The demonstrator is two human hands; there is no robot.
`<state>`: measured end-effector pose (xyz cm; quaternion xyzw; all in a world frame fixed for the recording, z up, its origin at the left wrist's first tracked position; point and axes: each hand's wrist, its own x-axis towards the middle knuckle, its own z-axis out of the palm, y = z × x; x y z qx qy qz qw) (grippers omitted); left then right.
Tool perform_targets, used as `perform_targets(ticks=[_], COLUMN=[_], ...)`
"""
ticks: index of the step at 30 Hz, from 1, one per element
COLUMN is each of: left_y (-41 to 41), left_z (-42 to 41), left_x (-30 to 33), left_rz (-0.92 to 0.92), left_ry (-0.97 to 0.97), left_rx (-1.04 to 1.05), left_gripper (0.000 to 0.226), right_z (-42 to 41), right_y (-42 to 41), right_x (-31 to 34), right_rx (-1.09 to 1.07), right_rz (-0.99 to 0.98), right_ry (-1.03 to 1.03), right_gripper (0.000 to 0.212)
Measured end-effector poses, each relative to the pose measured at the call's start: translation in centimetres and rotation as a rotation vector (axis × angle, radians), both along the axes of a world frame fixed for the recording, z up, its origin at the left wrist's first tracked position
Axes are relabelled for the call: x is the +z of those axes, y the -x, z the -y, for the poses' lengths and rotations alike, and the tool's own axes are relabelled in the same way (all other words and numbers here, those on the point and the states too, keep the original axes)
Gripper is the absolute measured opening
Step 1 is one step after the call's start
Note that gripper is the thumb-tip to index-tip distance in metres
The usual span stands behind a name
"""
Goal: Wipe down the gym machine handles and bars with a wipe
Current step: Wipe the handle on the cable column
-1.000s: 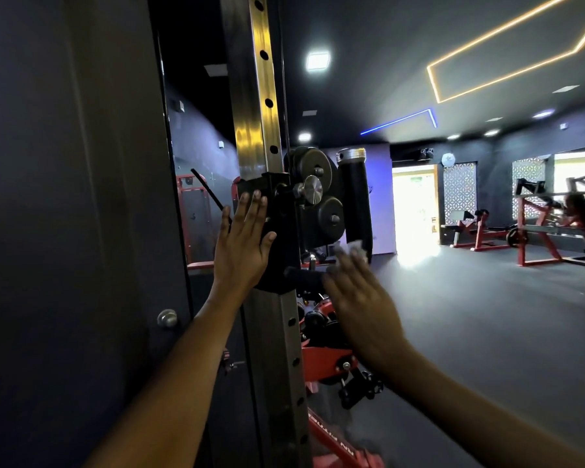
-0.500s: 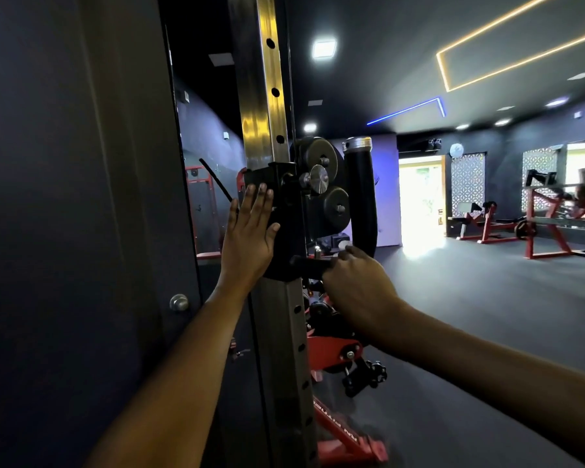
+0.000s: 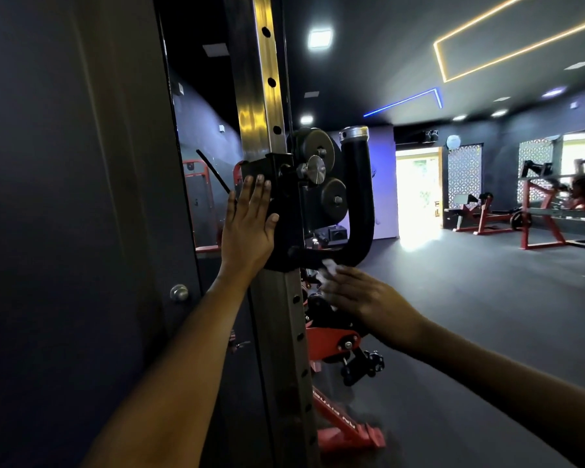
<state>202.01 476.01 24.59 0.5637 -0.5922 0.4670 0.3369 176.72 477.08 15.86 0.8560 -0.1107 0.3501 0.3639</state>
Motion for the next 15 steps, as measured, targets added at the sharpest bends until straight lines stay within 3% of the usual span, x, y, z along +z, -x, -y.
perform_targets(ticks=[2, 5, 7, 9, 15], left_y=[0.1, -0.1, -0.2, -0.2, 0.0], left_z=[0.1, 0.1, 0.2, 0.3, 0.2], left_x=[0.1, 0.1, 0.0, 0.0, -0.2], left_rz=[-0.007, 0.001, 0.006, 0.009, 0.036], left_ry=[0.009, -0.004, -0.001, 0.006, 0.046], left_rx=[-0.005, -0.010, -0.003, 0.012, 0.013], left_gripper=[0.058, 0.058, 0.058, 0.058, 0.058], right_z=[-1.2, -1.7, -0.6, -0.2, -1.9], right_y=[-0.2, -4.4, -7.0, -9.1, -7.6], right_x=[-2.1, -2.5, -0.5, 1.7, 2.1], right_rx=[0.200, 0.534, 0.682, 0.938, 1.278], right_rz=[0.317, 1.174, 1.523, 1.563, 1.508], right_ry=[-0.476, -1.448, -1.955, -2.169, -2.338], right_gripper=[0.029, 0.019, 0.017, 0.020, 0.020])
